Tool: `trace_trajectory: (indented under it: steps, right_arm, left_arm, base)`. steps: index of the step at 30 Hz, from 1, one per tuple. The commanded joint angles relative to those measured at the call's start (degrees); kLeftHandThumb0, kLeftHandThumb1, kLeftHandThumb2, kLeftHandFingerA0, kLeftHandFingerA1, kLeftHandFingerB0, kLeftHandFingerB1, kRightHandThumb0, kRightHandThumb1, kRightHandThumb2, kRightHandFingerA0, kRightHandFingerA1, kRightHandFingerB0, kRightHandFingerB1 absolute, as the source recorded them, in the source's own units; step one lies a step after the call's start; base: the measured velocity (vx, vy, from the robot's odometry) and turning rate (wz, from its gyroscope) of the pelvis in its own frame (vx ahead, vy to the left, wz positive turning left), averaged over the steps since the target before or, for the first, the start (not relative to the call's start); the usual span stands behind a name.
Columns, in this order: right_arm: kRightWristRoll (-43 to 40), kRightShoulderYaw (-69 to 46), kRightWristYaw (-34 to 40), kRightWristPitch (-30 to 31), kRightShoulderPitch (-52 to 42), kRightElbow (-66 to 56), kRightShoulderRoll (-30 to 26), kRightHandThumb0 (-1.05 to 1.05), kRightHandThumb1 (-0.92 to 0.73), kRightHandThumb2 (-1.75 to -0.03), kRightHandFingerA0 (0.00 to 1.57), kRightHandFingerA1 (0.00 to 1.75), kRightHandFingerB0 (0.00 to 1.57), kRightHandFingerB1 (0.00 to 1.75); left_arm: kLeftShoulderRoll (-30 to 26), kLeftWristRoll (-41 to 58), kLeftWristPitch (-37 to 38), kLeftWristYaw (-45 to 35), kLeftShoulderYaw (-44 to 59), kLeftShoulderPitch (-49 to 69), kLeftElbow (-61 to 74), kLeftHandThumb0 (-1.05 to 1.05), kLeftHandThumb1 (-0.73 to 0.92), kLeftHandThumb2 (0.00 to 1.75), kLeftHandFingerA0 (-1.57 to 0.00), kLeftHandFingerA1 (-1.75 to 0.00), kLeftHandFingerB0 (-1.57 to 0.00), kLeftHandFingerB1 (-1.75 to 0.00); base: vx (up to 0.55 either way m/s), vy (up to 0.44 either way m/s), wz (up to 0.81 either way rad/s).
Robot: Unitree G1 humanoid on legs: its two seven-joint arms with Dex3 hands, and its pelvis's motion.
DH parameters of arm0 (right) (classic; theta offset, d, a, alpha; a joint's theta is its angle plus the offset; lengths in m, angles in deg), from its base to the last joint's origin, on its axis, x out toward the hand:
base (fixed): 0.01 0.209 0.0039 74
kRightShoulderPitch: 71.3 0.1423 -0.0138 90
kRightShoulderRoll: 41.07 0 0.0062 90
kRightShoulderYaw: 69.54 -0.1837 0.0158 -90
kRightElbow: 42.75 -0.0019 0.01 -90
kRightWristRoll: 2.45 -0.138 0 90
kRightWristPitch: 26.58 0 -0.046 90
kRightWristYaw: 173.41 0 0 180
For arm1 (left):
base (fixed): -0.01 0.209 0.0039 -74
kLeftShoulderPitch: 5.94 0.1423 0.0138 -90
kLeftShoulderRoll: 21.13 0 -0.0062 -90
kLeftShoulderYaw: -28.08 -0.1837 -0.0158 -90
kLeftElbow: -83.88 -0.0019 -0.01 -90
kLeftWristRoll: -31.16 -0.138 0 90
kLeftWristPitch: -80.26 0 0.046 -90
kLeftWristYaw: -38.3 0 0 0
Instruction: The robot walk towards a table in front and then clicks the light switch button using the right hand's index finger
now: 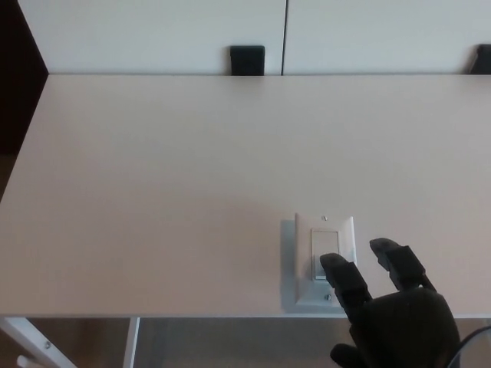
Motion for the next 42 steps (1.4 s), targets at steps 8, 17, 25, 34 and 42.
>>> trace_trajectory:
  steps: [8, 17, 25, 34, 42]
  right_arm:
    - [-0.47, 1.18, 1.57, 2.60, 1.74, 5.57, -0.42, -0.86, -0.60, -0.96, 0.02, 0.40, 0.13, 0.43]
    - [-0.46, 4.97, 4.10, 2.97, -0.31, 7.82, -1.09, -0.87, -0.60, -0.95, 0.04, 0.50, 0.18, 0.43]
    - [-1.38, 7.47, 6.27, 3.40, -2.93, 7.48, -2.13, -0.87, -0.59, -0.93, 0.04, 0.47, 0.19, 0.42]
    - [-0.64, 8.12, 6.89, 3.31, -7.14, -1.82, -5.48, -0.83, -0.58, -0.94, 0.04, 0.48, 0.12, 0.44]
    - [-0.29, 5.98, 3.12, 1.18, -12.03, -17.84, -8.81, -0.85, -0.61, -0.98, 0.00, 0.44, 0.09, 0.41]
  left_arm:
    - [-1.05, -1.02, -1.22, 0.09, -0.03, 0.26, 1.74, -0.79, 0.50, 0.87, -0.35, -1.21, -0.37, -0.82]
    - [-1.43, -1.91, 0.12, 0.22, -0.31, 0.03, 0.81, -0.82, 0.52, 0.86, -0.36, -1.19, -0.39, -0.82]
    - [-1.41, -1.62, -1.41, -0.02, -0.15, -0.02, 1.94, -0.80, 0.50, 0.87, -0.34, -1.18, -0.37, -0.80]
    - [-1.47, -1.90, -0.22, 0.19, 0.03, -0.44, 0.32, -0.80, 0.51, 0.87, -0.37, -1.19, -0.38, -0.81]
    - [-1.33, -1.77, 0.03, 0.15, 0.06, -0.74, -0.24, -0.80, 0.49, 0.88, -0.37, -1.20, -0.39, -0.82]
  base:
    - [0.00, 0.000, 0.00]
    - [0.00, 0.000, 0.00]
    - [0.00, 0.000, 0.00]
    - [0.00, 0.000, 0.00]
    - [0.00, 0.000, 0.00]
